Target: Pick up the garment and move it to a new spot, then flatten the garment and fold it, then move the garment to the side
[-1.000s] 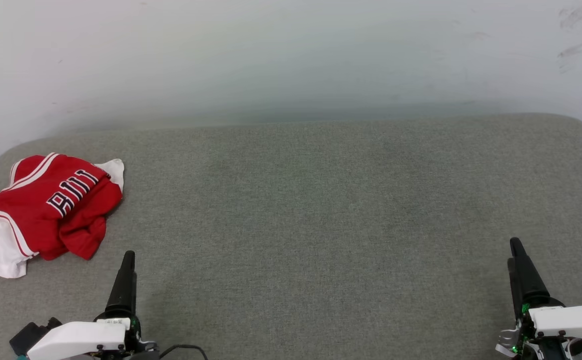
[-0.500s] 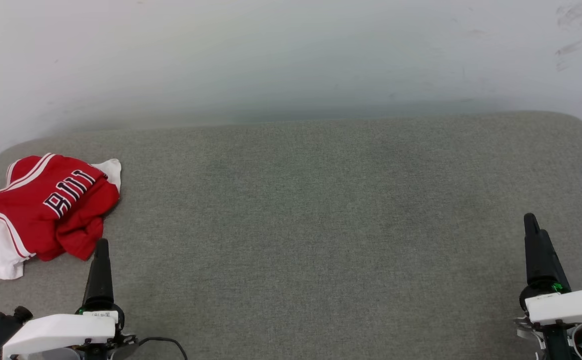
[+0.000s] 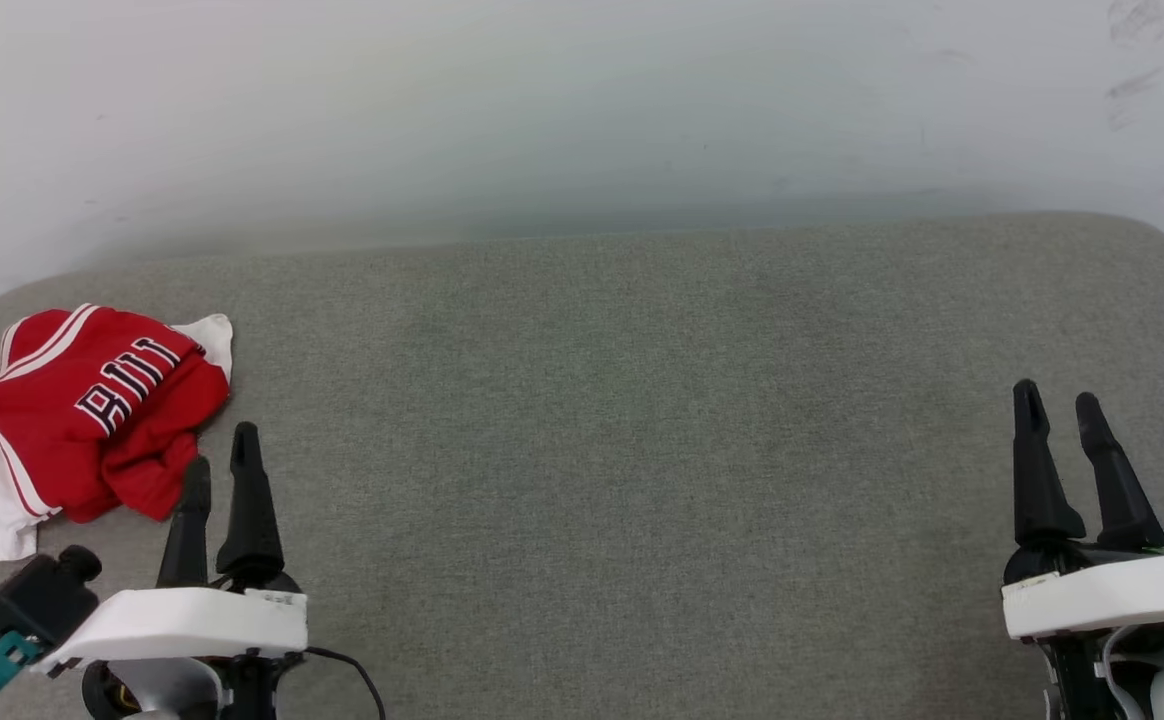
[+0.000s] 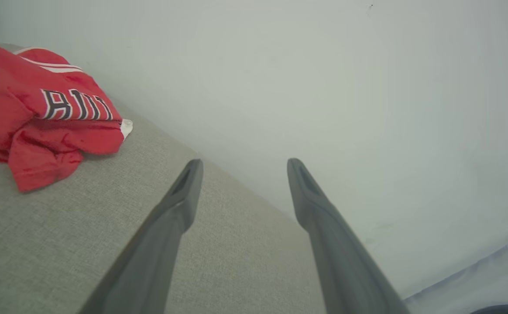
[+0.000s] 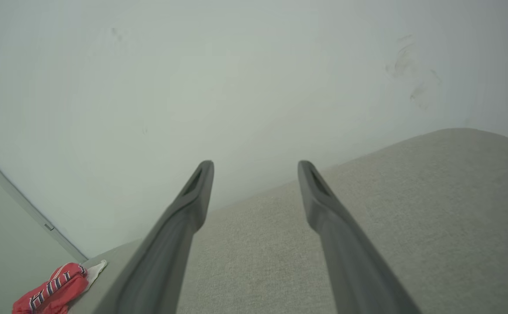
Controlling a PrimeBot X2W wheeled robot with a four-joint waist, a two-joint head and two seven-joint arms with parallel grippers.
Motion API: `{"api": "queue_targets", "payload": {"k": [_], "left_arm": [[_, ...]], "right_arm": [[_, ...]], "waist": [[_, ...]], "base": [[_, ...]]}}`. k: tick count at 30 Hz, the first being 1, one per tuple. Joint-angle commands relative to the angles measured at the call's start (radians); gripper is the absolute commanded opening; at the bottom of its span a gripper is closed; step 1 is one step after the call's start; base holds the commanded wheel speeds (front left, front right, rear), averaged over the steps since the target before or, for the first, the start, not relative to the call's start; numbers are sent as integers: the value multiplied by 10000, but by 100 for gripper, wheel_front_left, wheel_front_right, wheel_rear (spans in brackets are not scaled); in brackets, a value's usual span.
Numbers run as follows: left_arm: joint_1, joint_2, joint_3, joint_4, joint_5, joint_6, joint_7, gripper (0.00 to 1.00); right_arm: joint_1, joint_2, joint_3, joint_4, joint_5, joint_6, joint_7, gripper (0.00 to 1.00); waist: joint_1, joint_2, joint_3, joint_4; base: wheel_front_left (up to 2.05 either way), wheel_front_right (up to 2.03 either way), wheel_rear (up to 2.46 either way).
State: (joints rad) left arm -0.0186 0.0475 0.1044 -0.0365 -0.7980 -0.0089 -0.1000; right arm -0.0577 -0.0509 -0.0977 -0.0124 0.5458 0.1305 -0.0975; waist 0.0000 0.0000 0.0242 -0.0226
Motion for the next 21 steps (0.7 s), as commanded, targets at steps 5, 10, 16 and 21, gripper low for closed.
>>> {"api": "queue_targets", "payload": {"k": [5,10,16,21], "left_arm": [[55,26,-673,-598,1595,439,-213,100],[203,81,-1277,-634,2645,696,-350,100],[242,427,-1978,-661,3444,1017,-507,100],[293,752,-2462,-708,3977,1257,-647,100]], "right_arm": [[-154,0,197,-471,-1230,2,-226,100],[-122,1,275,-605,-1997,2,-378,100],[-79,2,445,-729,-2937,1,-538,100],[-18,3,743,-842,-3736,0,-668,100]], "waist": [[0,0,41,-42],[0,0,68,-75],[0,0,88,-91],[0,0,94,-92]], "base": [[0,0,0],[0,0,0],[0,0,0],[0,0,0]]}}
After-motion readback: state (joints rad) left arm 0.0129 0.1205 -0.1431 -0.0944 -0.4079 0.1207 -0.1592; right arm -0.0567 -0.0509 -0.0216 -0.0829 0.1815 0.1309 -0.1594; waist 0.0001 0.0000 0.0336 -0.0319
